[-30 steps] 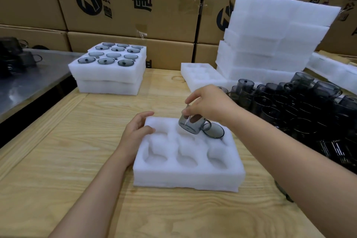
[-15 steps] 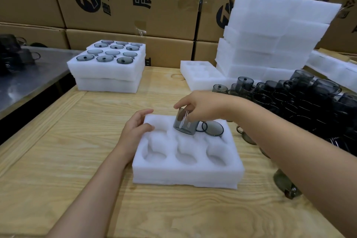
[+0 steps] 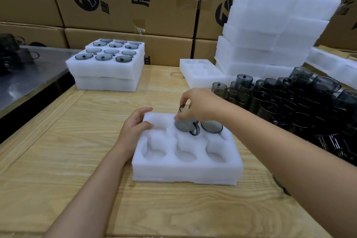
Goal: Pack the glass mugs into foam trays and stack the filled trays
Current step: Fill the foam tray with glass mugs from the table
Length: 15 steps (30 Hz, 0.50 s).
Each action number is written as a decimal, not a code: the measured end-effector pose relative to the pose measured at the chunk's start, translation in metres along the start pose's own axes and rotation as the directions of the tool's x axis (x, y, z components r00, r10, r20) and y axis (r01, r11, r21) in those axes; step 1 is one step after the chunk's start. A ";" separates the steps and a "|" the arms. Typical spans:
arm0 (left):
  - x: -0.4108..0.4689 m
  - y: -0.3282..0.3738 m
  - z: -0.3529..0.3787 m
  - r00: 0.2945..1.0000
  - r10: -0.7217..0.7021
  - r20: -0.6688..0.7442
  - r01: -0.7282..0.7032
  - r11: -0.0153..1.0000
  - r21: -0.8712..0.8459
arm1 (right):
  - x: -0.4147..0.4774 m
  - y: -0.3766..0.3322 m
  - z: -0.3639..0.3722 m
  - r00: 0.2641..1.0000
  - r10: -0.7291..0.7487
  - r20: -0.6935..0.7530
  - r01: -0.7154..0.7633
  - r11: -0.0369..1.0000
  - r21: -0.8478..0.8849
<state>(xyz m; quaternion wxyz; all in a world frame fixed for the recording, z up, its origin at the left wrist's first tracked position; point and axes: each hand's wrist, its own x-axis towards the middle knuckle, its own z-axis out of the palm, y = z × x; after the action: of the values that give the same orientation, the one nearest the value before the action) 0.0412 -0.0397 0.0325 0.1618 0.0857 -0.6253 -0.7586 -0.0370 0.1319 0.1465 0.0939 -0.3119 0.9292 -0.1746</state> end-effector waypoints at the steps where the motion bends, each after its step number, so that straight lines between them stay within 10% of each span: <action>1: 0.000 0.000 0.000 1.000 0.000 0.001 0.000 1.000 0.004 | 0.001 -0.002 0.003 1.000 -0.017 -0.022 0.016 0.998 -0.060; 9: -0.002 0.003 0.001 1.000 -0.008 0.006 0.008 1.000 0.028 | 0.012 -0.002 0.007 0.997 -0.064 -0.038 0.060 0.994 -0.095; 15: -0.002 0.031 0.028 0.969 0.244 0.030 -0.227 0.843 0.487 | 0.016 0.012 0.029 0.993 -0.104 0.064 0.097 0.989 0.108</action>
<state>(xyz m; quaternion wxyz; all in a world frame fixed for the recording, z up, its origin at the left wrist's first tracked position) 0.0384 -0.0185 0.0681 0.2374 0.0589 -0.7989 -0.5494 -0.0479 0.1234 0.1145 0.1332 -0.3588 0.8981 -0.2167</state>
